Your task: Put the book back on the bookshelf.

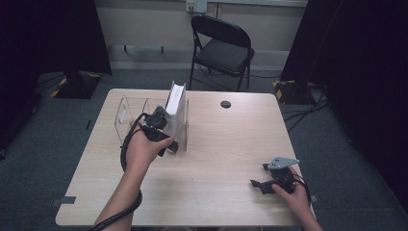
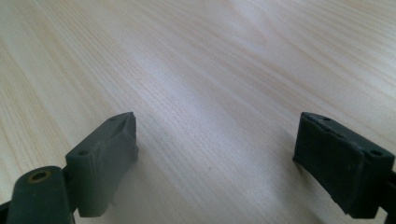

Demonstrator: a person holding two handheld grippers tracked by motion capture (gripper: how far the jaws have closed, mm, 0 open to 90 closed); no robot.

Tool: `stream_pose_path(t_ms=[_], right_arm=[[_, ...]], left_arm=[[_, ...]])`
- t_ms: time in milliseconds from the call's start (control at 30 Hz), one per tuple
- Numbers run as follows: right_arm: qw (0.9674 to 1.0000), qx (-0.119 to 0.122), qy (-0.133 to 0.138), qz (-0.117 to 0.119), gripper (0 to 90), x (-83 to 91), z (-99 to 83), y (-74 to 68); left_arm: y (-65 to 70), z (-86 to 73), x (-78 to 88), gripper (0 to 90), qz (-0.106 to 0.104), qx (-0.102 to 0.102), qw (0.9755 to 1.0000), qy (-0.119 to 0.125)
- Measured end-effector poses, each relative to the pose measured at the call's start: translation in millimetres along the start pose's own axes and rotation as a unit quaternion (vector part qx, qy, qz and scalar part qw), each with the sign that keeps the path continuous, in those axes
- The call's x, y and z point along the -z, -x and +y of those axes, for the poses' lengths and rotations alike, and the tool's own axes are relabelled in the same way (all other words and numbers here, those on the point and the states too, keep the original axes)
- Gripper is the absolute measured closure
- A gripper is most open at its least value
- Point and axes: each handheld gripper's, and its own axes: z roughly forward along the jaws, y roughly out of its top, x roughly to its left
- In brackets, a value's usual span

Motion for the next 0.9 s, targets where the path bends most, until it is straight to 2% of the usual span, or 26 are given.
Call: stream_pose_path(t_ms=[67, 100, 167, 233, 467, 500, 533, 600, 667, 767, 867, 900], right_arm=[[1.0, 0.0, 0.0, 0.0, 12.2, 0.0, 0.0, 0.0], [1.0, -0.001, 0.0, 0.0, 12.2, 0.1, 0.0, -0.1], [1.0, 0.0, 0.0, 0.0, 12.2, 0.0, 0.0, 0.0], [1.0, 0.0, 0.0, 0.0, 12.2, 0.0, 0.0, 0.0], [1.0, -0.001, 0.0, 0.0, 12.2, 0.2, 0.0, -0.2], [1.0, 0.0, 0.0, 0.0, 12.2, 0.1, 0.0, -0.1], [1.0, -0.001, 0.0, 0.0, 12.2, 0.1, 0.0, -0.2], [1.0, 0.0, 0.0, 0.0, 12.2, 0.1, 0.0, -0.1], [1.0, 0.0, 0.0, 0.0, 12.2, 0.1, 0.0, -0.1], [1.0, -0.001, -0.001, 0.001, 12.2, 0.2, 0.0, -0.2], [1.0, 0.0, 0.0, 0.0, 12.2, 0.2, -0.1, 0.0], [1.0, 0.0, 0.0, 0.0, 12.2, 0.2, -0.1, -0.1]], left_arm=[[0.9, -2.8, -2.1, 27.9, 0.0, 0.005, 1.0, -0.002], [-0.4, -3.9, -2.8, 27.8, -0.001, -0.005, 1.0, -0.002], [-0.1, -7.0, -4.4, 27.8, -0.006, 0.001, 1.0, 0.002], [-1.8, -9.7, -6.1, 27.8, -0.011, -0.008, 0.9999, 0.004], [-2.1, -19.9, -14.0, 27.3, -0.017, -0.006, 0.9998, 0.005], [-3.6, -21.1, -15.4, 27.1, -0.02, -0.013, 0.9997, 0.003], [-2.9, -22.7, -16.8, 27.0, -0.018, -0.006, 0.9998, 0.002], [-4.8, -25.5, -19.5, 27.0, -0.02, -0.014, 0.9997, -0.002], [-5.1, -28.3, -22.6, 26.9, -0.022, -0.005, 0.9997, 0.0], [-7.5, -30.8, -25.0, 27.0, -0.022, -0.01, 0.9997, -0.003], [-8.0, -33.4, -28.5, 26.9, -0.021, -0.005, 0.9998, 0.003], [-9.0, -34.1, -29.4, 26.8, -0.019, -0.012, 0.9997, 0.001]])
